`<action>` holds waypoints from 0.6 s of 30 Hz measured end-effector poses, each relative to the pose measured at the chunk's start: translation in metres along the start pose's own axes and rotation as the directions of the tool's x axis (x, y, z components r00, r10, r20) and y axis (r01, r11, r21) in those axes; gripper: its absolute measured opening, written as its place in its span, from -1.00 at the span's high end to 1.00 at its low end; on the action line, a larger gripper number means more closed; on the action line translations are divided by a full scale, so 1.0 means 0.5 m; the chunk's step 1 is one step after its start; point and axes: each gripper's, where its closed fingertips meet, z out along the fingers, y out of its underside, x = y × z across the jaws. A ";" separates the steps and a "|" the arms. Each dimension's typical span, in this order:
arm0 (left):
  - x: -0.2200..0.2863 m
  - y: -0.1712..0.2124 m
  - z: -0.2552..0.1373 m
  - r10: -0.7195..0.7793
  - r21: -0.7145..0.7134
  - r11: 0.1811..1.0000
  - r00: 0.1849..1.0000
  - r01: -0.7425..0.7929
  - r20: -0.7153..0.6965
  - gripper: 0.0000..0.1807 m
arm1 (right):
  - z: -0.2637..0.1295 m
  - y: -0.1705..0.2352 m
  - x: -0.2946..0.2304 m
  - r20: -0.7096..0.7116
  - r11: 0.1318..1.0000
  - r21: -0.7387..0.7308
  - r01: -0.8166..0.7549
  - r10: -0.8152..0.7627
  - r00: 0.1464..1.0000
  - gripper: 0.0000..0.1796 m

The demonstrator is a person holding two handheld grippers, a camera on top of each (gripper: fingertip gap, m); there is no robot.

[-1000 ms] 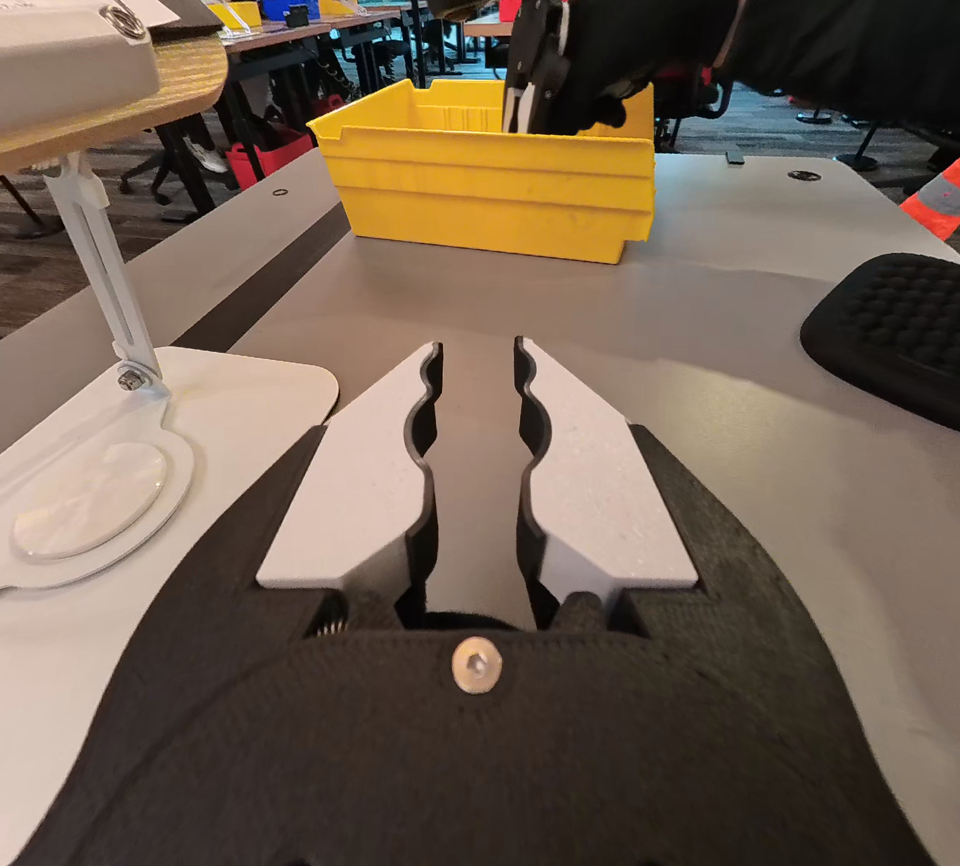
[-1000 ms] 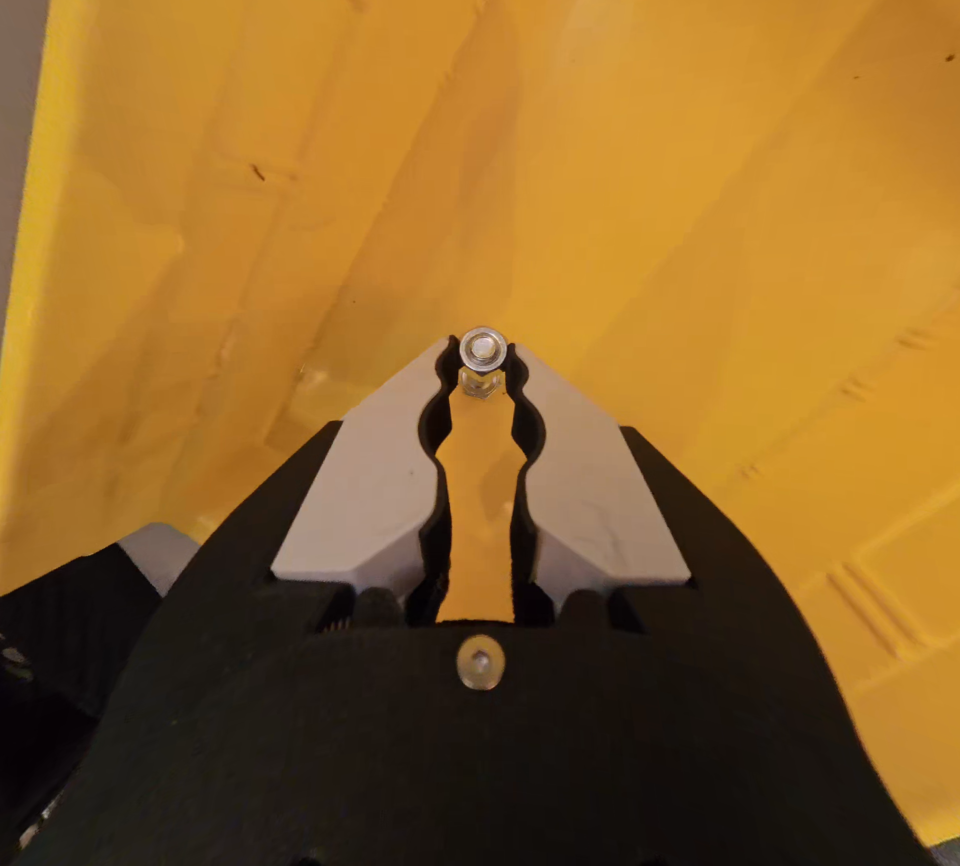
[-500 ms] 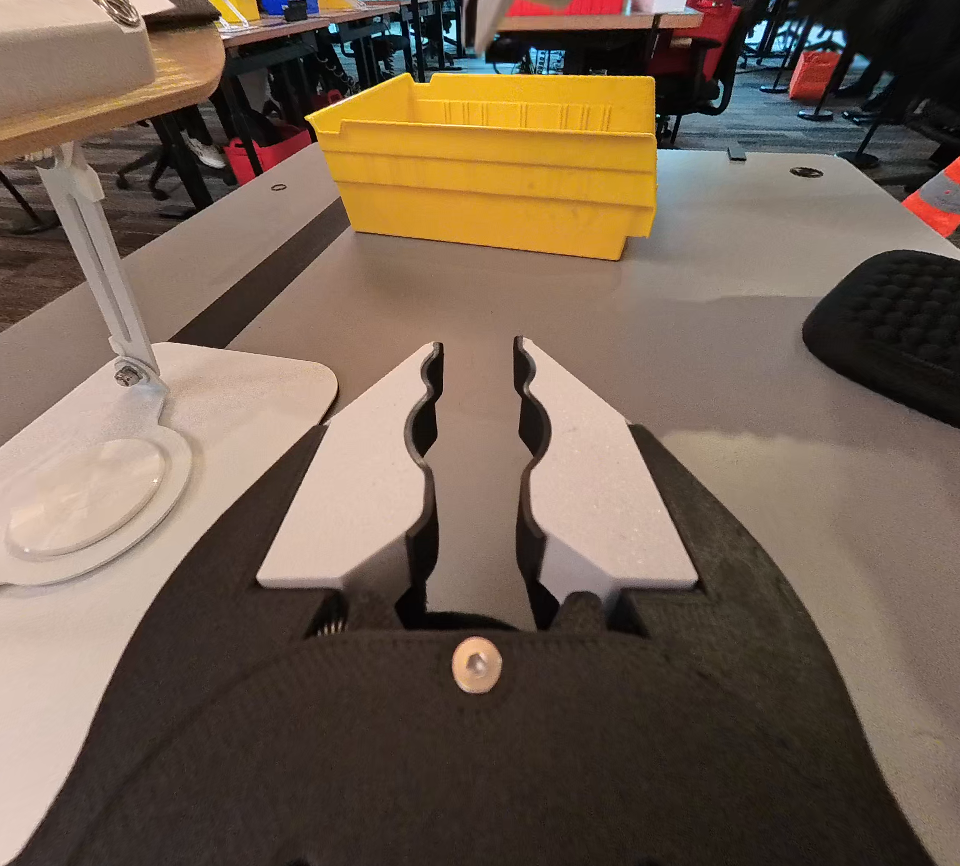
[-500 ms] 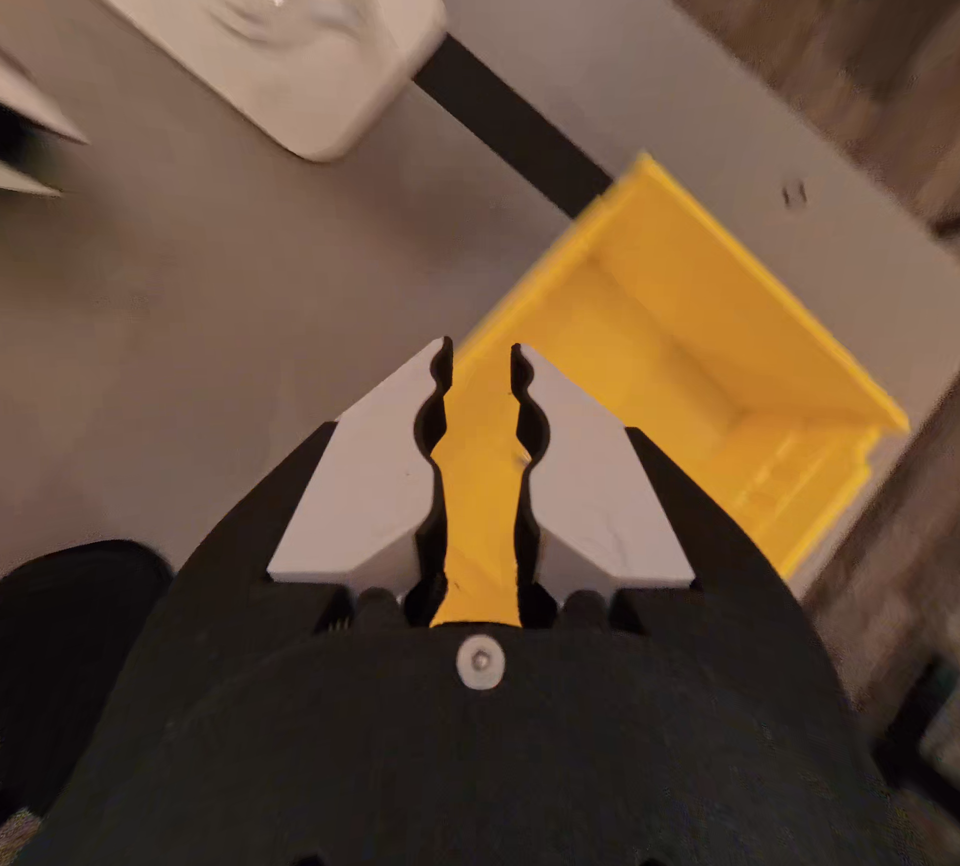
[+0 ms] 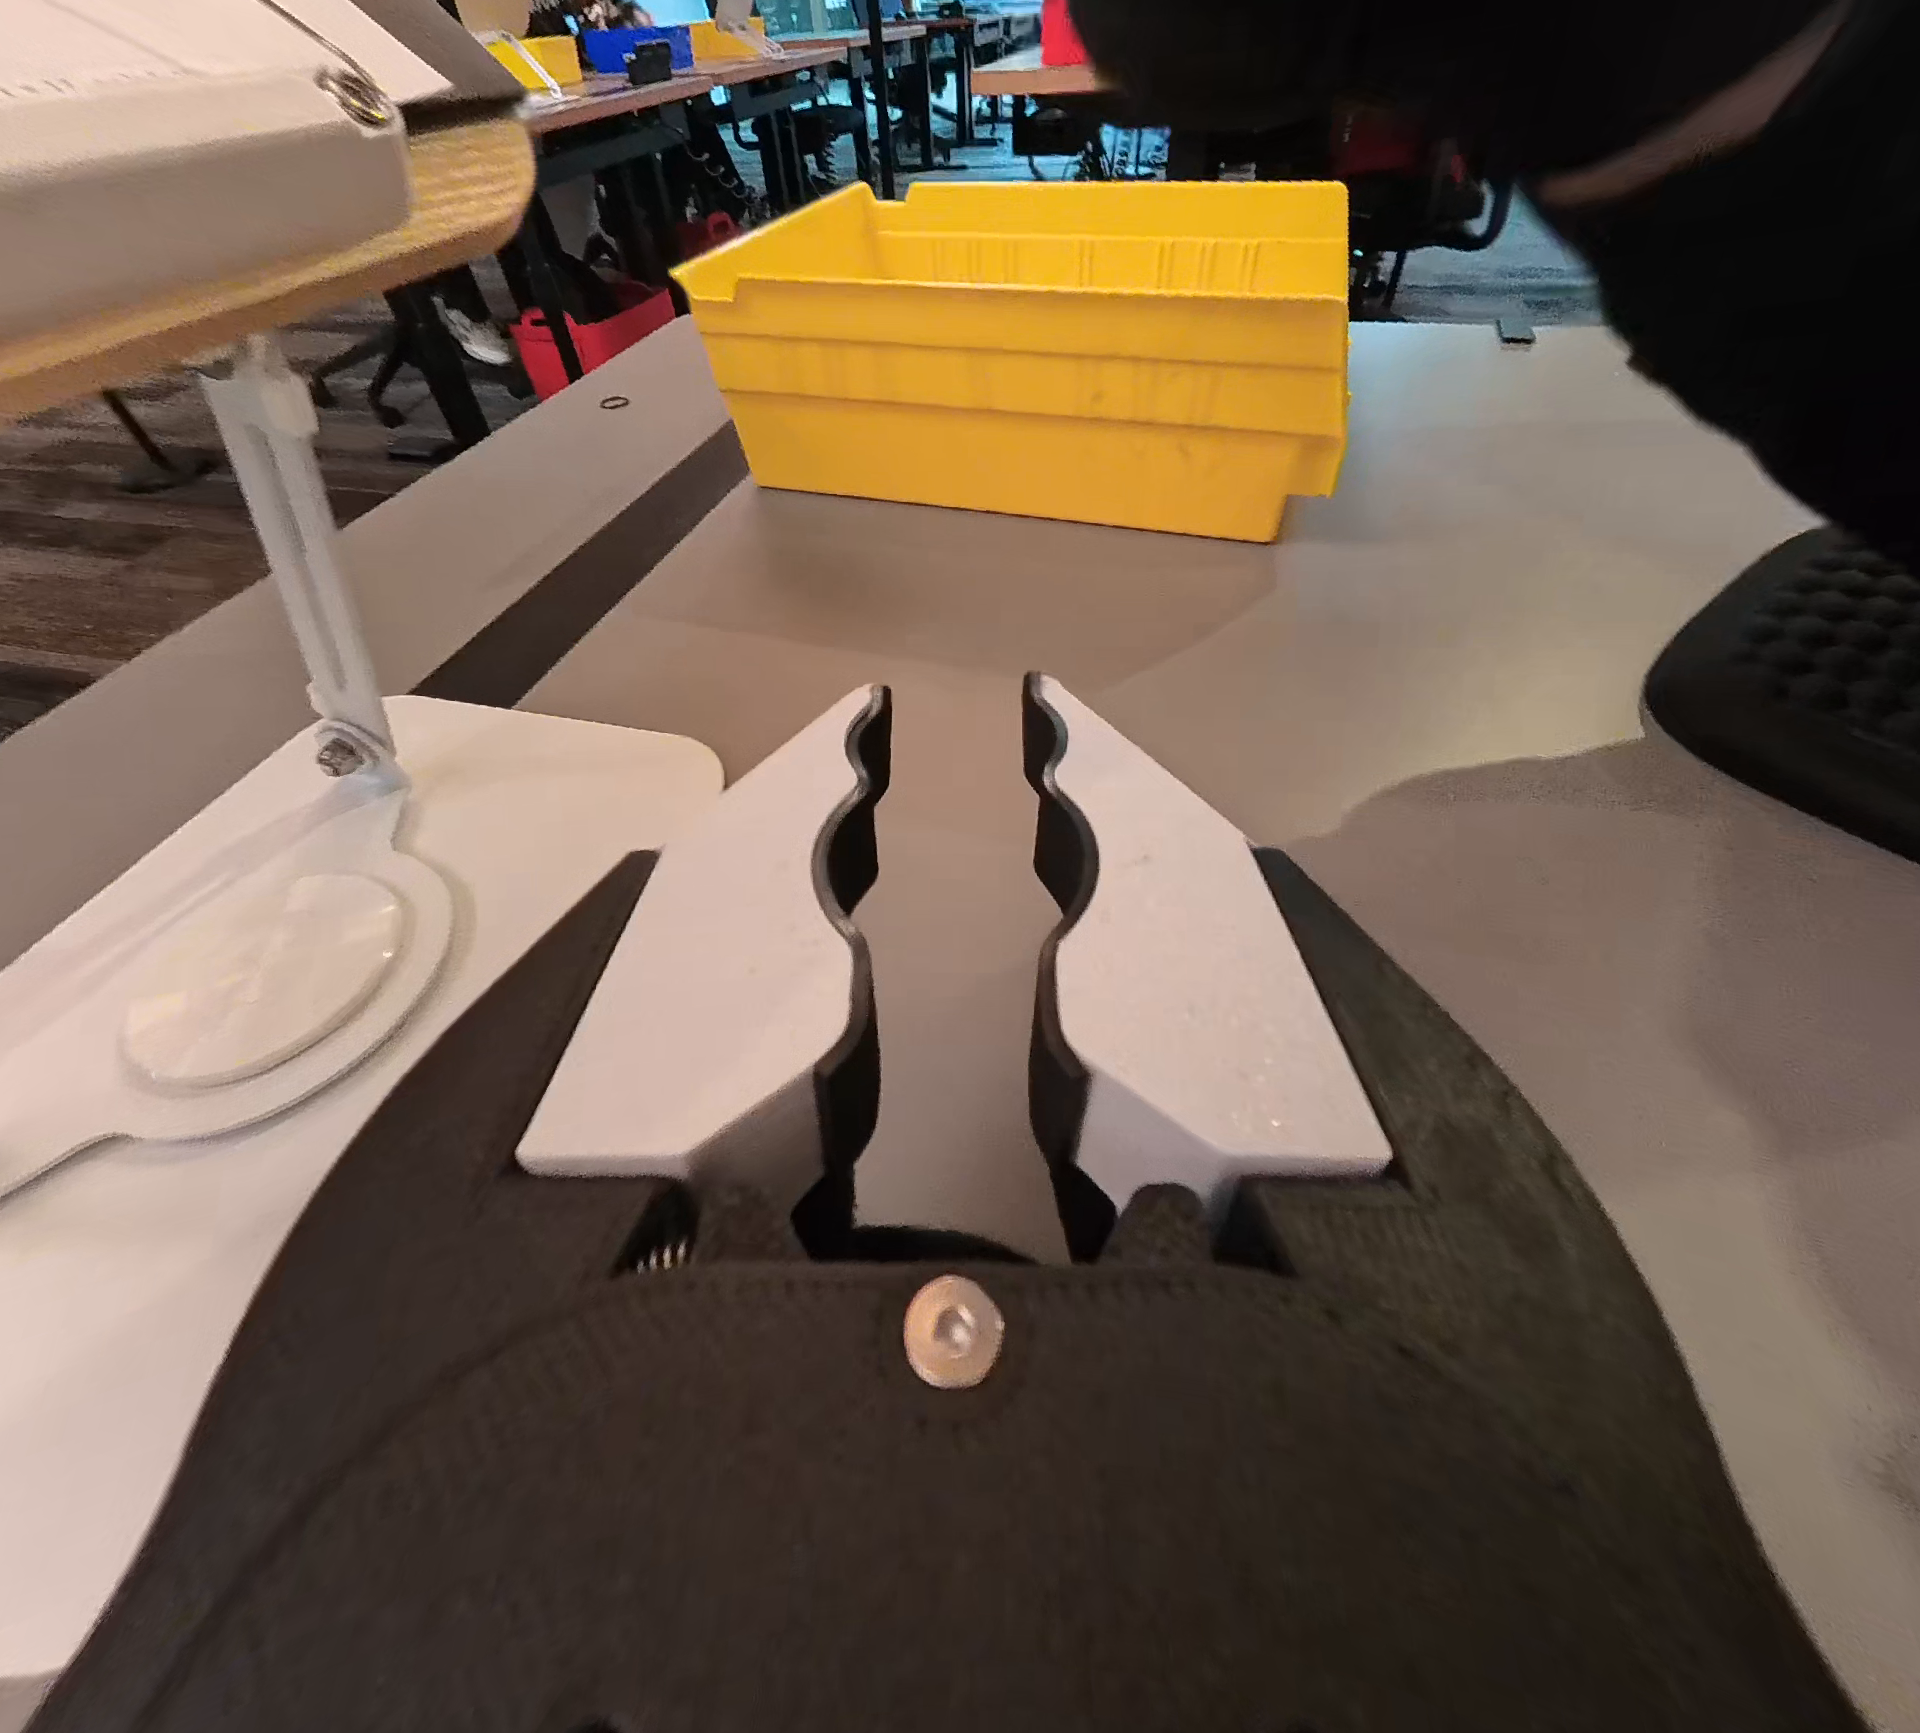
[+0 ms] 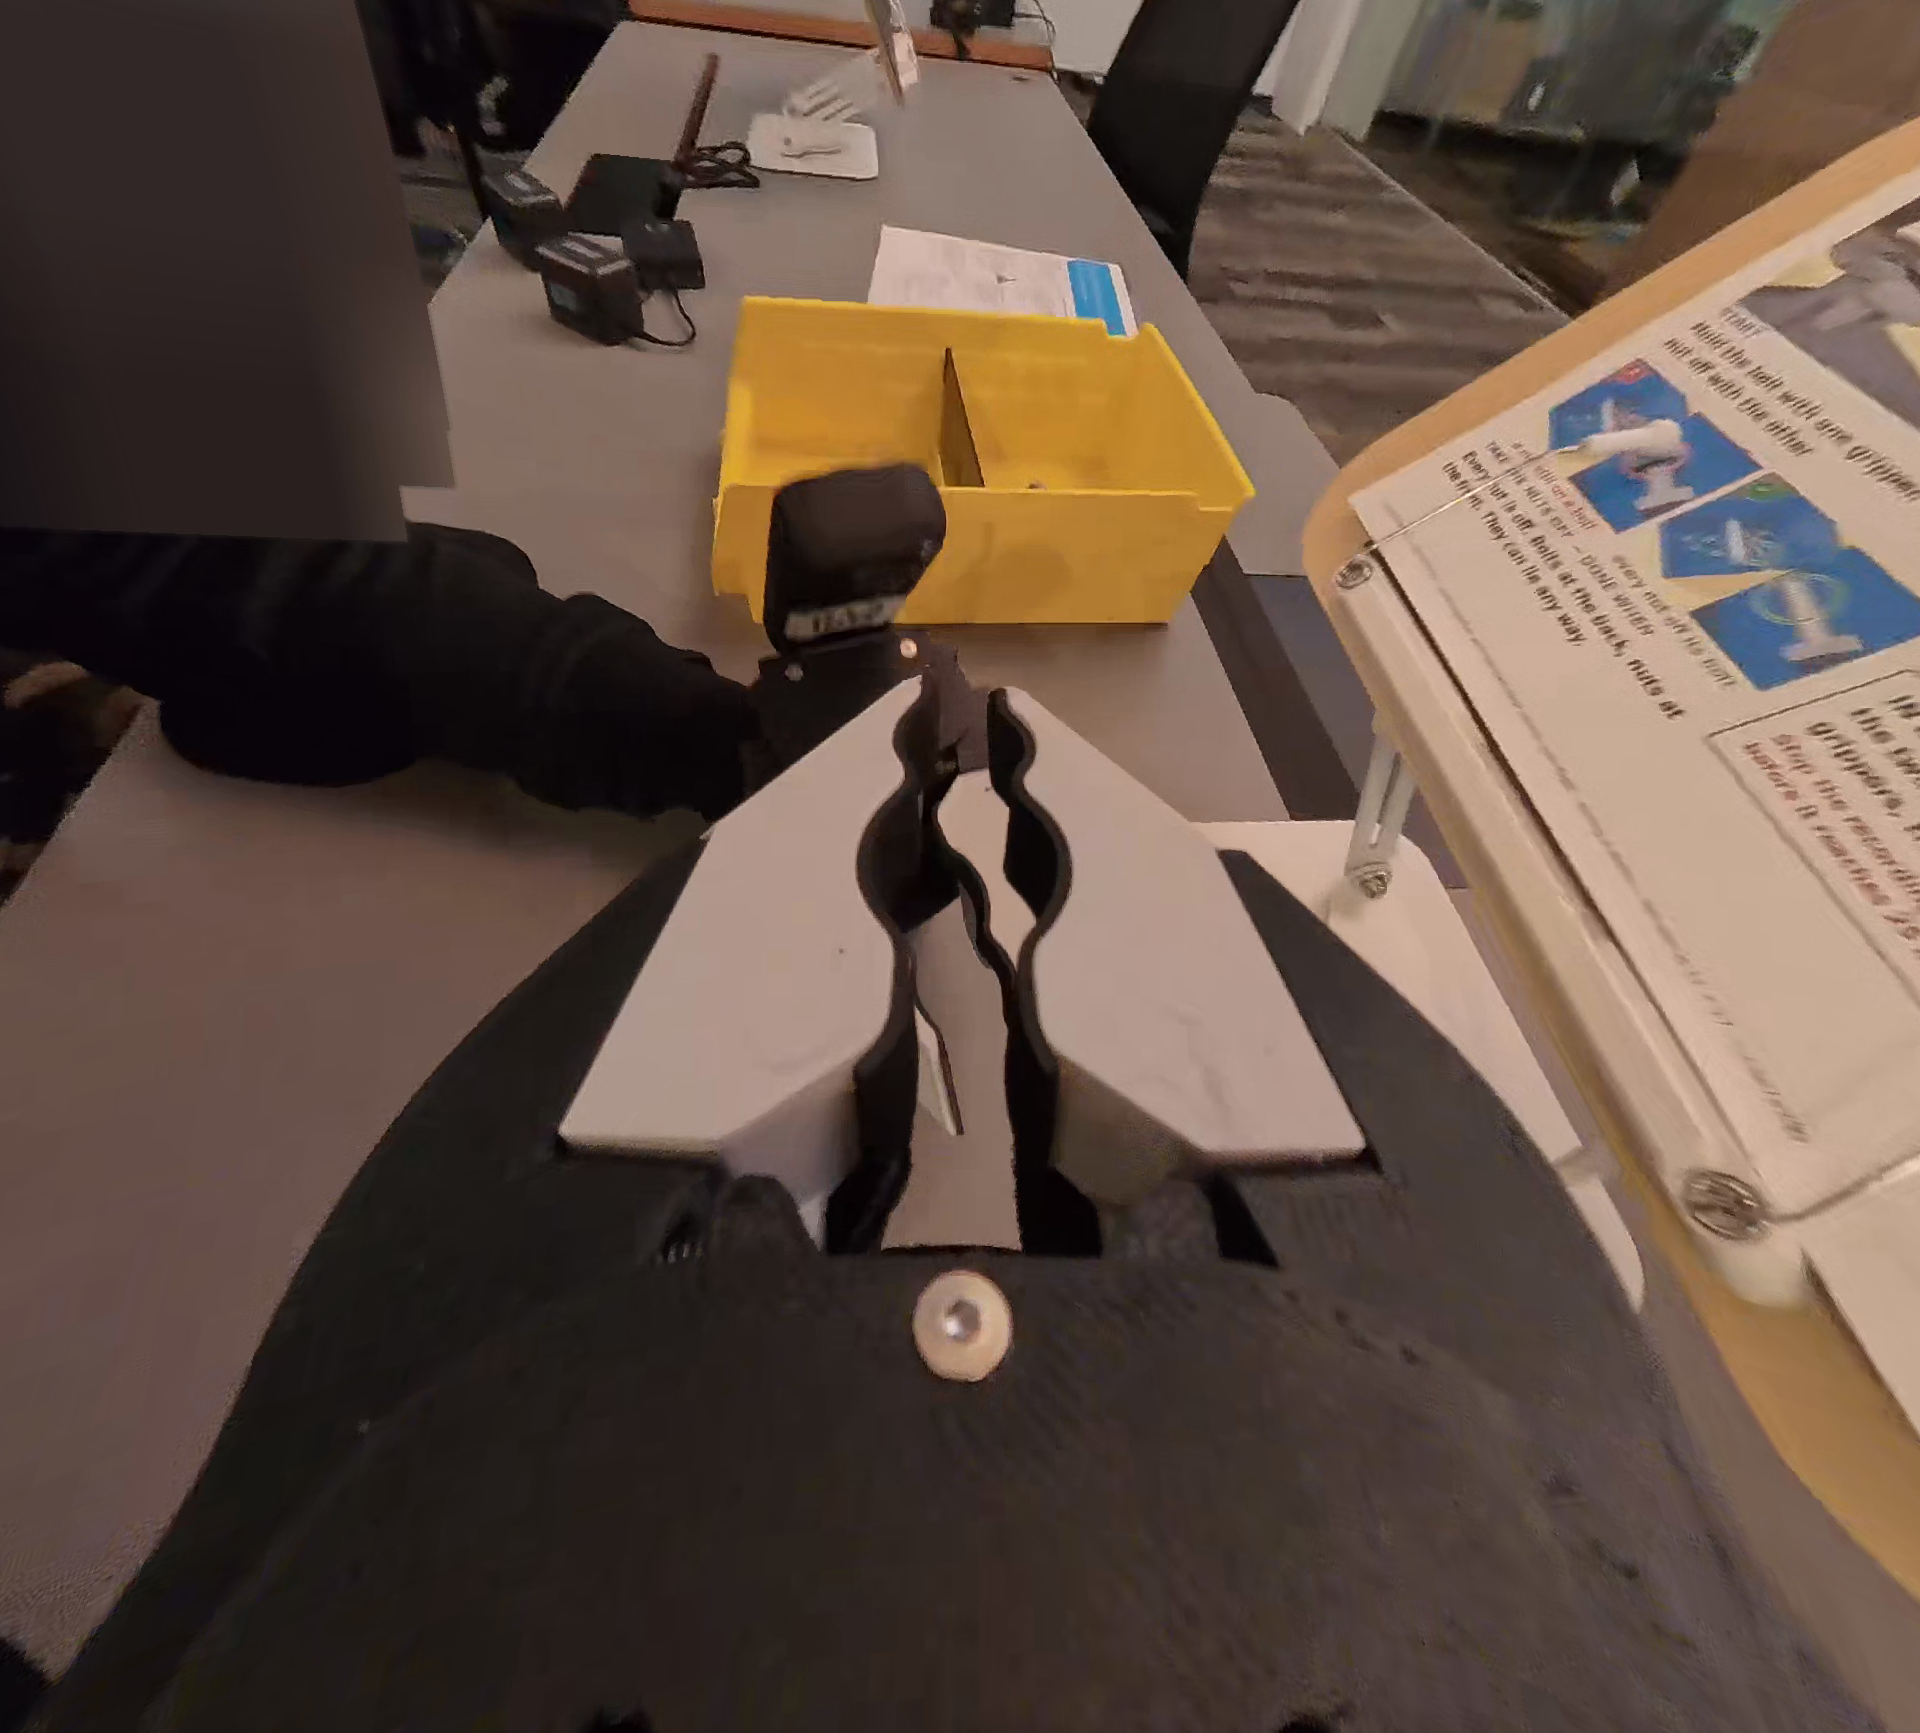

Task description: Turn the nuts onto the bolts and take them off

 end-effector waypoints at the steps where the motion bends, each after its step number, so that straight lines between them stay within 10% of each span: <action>1: -0.005 -0.005 -0.004 -0.001 0.011 1.000 1.000 0.001 0.012 0.74 | 0.010 0.017 0.003 0.015 1.000 0.014 0.003 -0.003 1.000 0.93; 8: -0.044 -0.087 -0.050 0.052 0.064 0.996 0.988 -0.061 0.143 0.74 | 0.014 0.109 0.083 -0.027 0.982 0.106 -0.156 0.160 0.987 0.95; 18: -0.182 -0.231 -0.286 0.389 -0.340 0.910 0.771 -0.237 0.505 0.72 | 0.044 0.177 0.096 -0.064 0.989 0.013 -0.150 0.151 0.986 0.95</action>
